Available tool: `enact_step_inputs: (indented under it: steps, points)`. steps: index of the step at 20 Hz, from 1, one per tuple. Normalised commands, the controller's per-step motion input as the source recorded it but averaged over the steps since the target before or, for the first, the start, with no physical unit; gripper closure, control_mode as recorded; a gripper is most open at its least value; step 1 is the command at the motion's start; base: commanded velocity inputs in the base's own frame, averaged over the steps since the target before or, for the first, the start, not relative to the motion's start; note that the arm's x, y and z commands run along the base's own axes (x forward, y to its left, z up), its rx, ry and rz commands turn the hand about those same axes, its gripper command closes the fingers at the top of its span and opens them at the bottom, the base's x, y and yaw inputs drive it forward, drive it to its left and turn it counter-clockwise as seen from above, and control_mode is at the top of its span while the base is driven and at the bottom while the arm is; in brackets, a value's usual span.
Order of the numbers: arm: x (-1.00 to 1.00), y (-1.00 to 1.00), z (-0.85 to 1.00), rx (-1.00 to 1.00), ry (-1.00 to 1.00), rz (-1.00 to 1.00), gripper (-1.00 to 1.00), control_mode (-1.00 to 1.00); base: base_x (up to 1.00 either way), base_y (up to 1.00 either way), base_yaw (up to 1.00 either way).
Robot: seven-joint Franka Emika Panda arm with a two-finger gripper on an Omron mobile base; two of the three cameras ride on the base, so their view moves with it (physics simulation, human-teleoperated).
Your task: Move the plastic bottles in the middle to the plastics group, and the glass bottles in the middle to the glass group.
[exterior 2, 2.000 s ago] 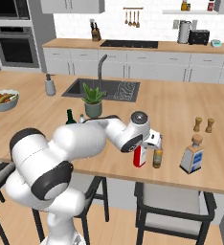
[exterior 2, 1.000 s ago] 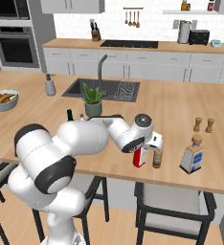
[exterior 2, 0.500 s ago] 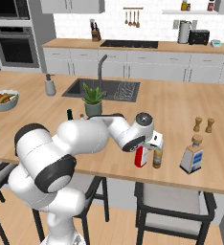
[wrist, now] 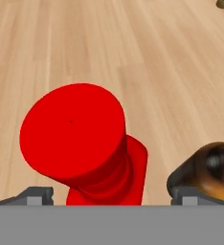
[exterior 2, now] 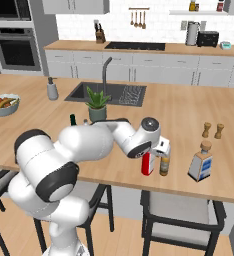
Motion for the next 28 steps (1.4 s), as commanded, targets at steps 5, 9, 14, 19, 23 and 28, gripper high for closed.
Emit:
enact_step_inputs:
  steps: [5, 9, 14, 19, 23, 28]
  points:
    - [-0.10, 0.01, 0.17, 0.00, 0.00, 0.00, -1.00, -1.00, 0.00, 0.00, 0.00]
    - [-0.08, 0.00, 0.27, -0.01, 0.00, 0.00, -1.00, -1.00, 0.00, 0.00, 0.00]
    - [0.00, 0.01, 0.40, -0.03, 0.00, 0.00, -1.00, -1.00, 0.00, 0.00, 0.00]
    - [0.00, 0.04, 0.55, -0.04, 0.00, 0.00, -1.00, -1.00, 0.00, 0.00, 0.00]
    - [-0.04, 0.31, 0.55, -0.04, 0.00, 0.02, -1.00, -1.00, 0.00, 0.00, 0.00]
    - [-0.11, 0.87, 0.38, -0.07, -0.01, 0.10, -1.00, -1.00, 0.00, 0.00, 0.00]
